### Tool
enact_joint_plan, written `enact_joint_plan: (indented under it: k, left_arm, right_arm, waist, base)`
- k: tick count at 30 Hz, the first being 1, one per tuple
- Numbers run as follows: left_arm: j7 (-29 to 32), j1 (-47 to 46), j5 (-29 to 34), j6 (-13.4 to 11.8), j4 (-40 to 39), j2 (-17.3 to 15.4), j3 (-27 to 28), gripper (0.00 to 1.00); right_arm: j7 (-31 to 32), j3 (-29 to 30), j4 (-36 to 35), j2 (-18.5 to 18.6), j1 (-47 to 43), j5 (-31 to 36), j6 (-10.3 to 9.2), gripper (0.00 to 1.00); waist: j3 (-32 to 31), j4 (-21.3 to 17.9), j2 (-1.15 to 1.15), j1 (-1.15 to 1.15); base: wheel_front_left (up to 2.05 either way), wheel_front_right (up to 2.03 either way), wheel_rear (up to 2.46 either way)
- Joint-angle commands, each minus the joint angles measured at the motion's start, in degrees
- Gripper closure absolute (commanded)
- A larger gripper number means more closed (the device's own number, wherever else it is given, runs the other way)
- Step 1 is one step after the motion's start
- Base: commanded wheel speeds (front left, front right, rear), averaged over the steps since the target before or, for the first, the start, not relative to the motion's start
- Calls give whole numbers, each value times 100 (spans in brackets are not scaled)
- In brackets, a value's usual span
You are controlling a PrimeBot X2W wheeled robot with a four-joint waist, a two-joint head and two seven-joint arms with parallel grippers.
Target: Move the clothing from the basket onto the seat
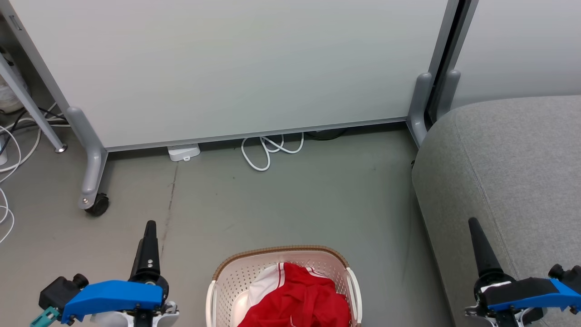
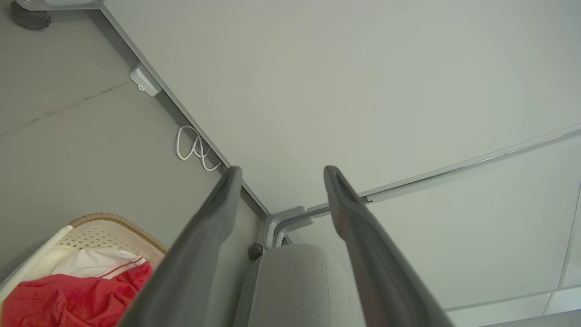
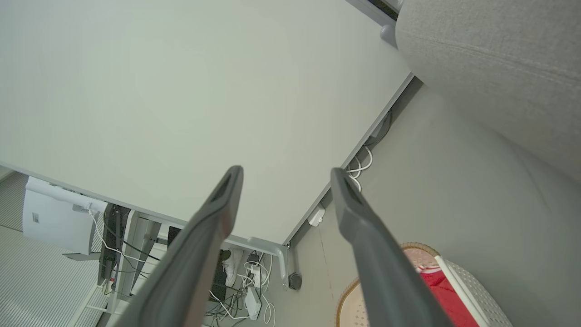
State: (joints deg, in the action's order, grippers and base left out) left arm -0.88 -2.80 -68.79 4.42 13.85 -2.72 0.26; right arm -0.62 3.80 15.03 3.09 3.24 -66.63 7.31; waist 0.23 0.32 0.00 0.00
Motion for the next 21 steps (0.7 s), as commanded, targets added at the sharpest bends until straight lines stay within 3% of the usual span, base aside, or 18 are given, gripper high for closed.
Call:
enact_joint_plan:
  k: [1, 9, 21]
  left_arm:
    - [-61, -191, 294, -16, -108, -28, -57, 0]
    - [-228, -237, 1356, -110, -116, -97, -258, 0]
    - [-455, -231, 2404, -154, -120, -174, -447, 0]
  right_arm:
    - [-43, -12, -139, 11, 109, 337, 11, 0]
    - [-97, -101, -325, 8, 68, 1414, 13, 0]
    - [-167, -103, -461, 2, -19, 2493, 15, 0]
  waist:
    - [3, 4, 0, 0]
    - [20, 12, 0, 0]
    - [24, 12, 0, 0]
  base:
    - [0, 0, 0]
    - [0, 0, 0]
    - [0, 0, 0]
